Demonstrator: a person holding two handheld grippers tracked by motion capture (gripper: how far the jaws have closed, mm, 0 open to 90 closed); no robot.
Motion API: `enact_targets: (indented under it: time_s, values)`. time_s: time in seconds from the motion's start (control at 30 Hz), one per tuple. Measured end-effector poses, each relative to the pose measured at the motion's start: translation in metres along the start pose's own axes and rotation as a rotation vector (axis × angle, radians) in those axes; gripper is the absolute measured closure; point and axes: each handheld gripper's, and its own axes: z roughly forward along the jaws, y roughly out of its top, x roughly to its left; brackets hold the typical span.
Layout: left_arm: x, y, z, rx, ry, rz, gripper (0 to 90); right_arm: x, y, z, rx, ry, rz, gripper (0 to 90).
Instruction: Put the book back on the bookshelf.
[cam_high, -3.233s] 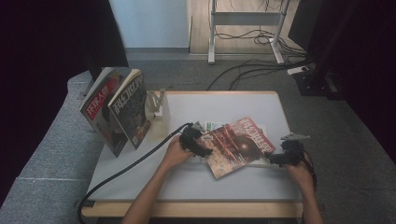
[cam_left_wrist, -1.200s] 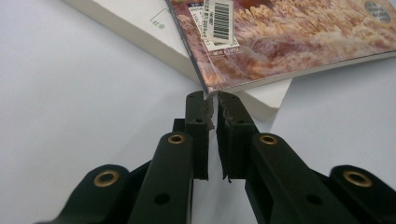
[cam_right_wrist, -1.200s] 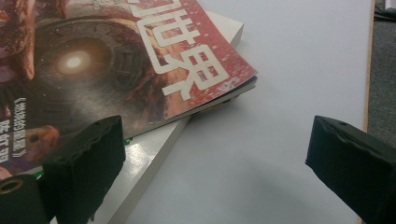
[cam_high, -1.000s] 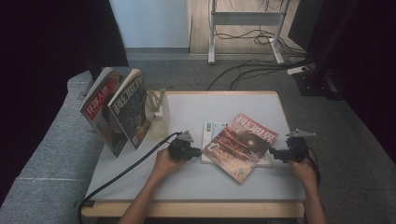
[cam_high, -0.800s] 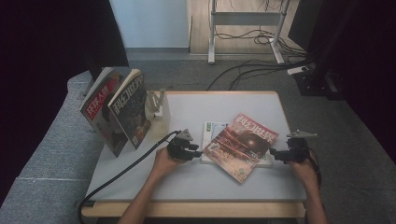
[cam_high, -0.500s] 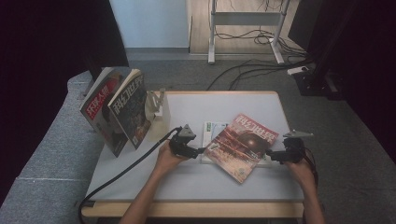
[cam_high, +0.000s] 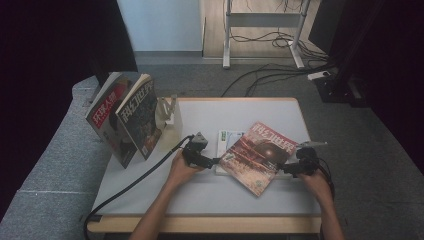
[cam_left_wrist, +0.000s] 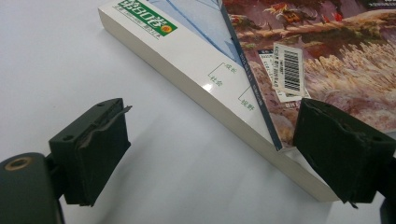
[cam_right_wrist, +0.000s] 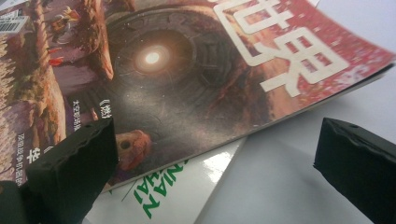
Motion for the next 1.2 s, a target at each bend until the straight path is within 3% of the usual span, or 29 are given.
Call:
enact_targets:
  time_s: [0.4, 0.57, 0.83, 1.0, 1.2]
  values:
    - [-0.003, 0.000, -0.001, -0.004, 0.012, 0.013, 12.5, -0.006, 0.000, 0.011, 0.025, 0.076, 0.079, 0.0]
    - [-0.003, 0.000, -0.001, -0.003, 0.008, 0.009, 13.1, -0.006, 0.004, 0.015, 0.038, 0.085, 0.072, 0.0]
    - [-0.002, 0.000, -0.001, -0.002, 0.002, 0.004, 13.1, -0.009, 0.011, 0.020, 0.040, 0.083, 0.084, 0.4]
    - [-0.002, 0.000, -0.001, 0.001, -0.003, 0.003, 13.4, -0.013, 0.016, 0.020, 0.017, 0.067, 0.092, 8.0]
    - [-0.003, 0.000, -0.002, 0.001, 0.003, 0.008, 13.9, -0.011, 0.024, 0.018, -0.015, 0.028, 0.055, 15.3]
